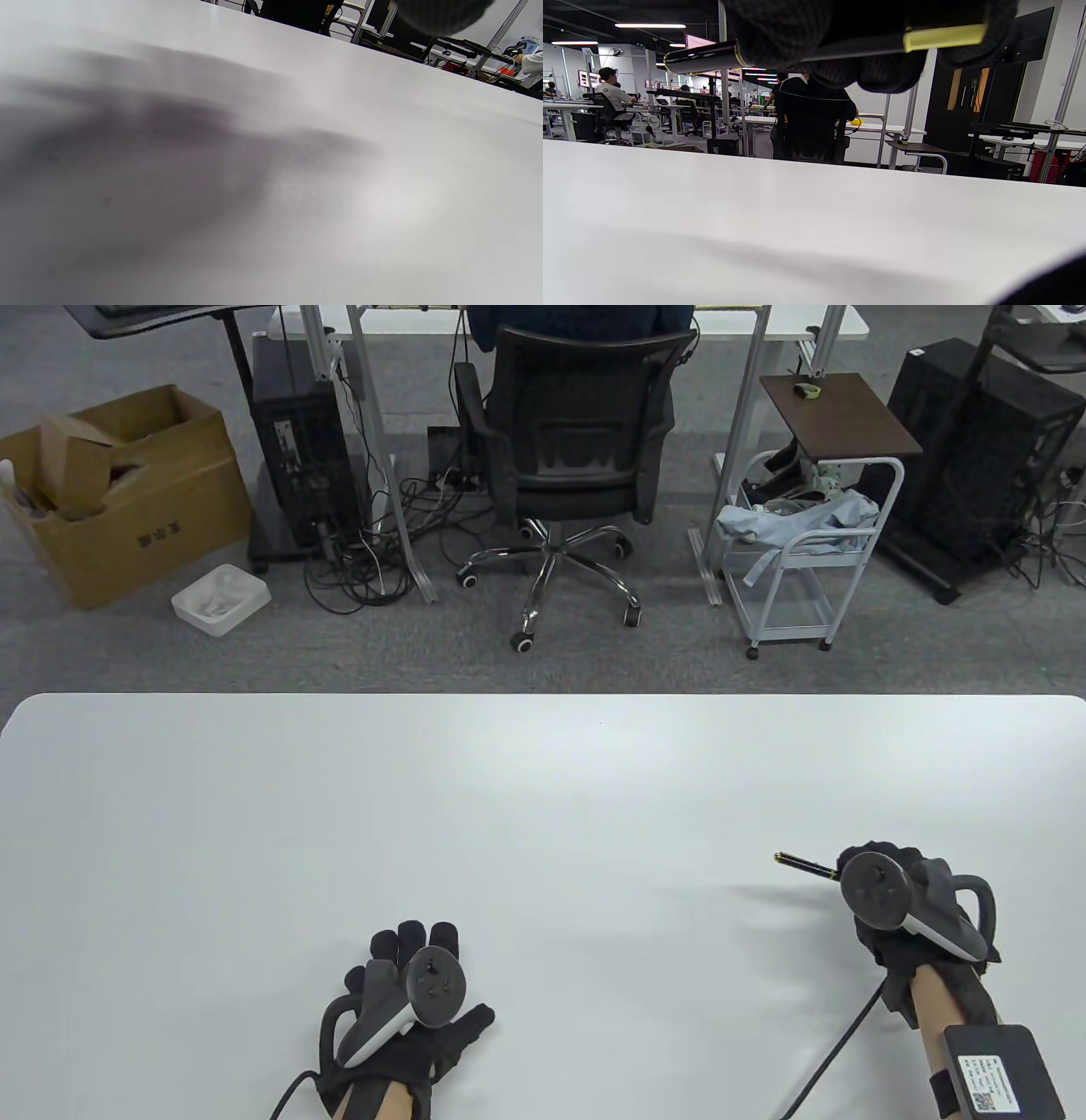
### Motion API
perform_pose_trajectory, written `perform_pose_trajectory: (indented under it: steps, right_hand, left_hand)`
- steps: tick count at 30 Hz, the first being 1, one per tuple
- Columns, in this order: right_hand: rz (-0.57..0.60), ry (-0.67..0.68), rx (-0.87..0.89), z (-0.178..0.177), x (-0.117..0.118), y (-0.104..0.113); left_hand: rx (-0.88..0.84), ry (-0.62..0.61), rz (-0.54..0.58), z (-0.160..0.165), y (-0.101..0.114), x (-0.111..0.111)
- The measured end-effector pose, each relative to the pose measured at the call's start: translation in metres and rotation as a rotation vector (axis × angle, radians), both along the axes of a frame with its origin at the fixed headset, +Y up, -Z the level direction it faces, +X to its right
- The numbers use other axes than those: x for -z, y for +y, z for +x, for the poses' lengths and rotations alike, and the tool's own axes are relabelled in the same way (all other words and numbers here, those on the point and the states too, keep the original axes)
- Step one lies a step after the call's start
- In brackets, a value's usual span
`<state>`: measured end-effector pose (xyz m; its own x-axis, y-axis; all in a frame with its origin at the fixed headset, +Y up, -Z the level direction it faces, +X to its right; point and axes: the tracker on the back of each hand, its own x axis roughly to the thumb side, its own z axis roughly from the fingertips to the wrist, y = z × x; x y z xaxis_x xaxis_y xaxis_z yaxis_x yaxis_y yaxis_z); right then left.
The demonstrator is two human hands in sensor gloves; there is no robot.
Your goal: Remove fountain pen cap from fountain pen with left hand
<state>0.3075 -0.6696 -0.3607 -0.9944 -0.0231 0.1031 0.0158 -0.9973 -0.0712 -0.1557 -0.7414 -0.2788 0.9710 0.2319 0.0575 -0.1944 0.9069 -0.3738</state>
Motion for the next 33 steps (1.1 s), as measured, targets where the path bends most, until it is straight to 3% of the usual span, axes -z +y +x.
perform_pose_trajectory:
  steps: [10, 17, 24, 33]
  right_hand:
    - [0.062, 0.003, -0.018, -0.026, -0.024, 0.048]
    - [0.091, 0.098, -0.02, -0.072, -0.049, 0.071]
    - [0.101, 0.195, -0.024, -0.12, -0.072, 0.077]
    - [0.084, 0.291, -0.021, -0.169, -0.095, 0.06]
  left_hand:
    - [-0.009, -0.025, 0.006, 0.005, 0.002, -0.002]
    - [-0.02, -0.041, 0.008, 0.009, 0.003, -0.004]
    - [-0.032, -0.057, 0.016, 0.012, 0.004, -0.006]
    - [-0.044, -0.076, 0.012, 0.016, 0.003, -0.005]
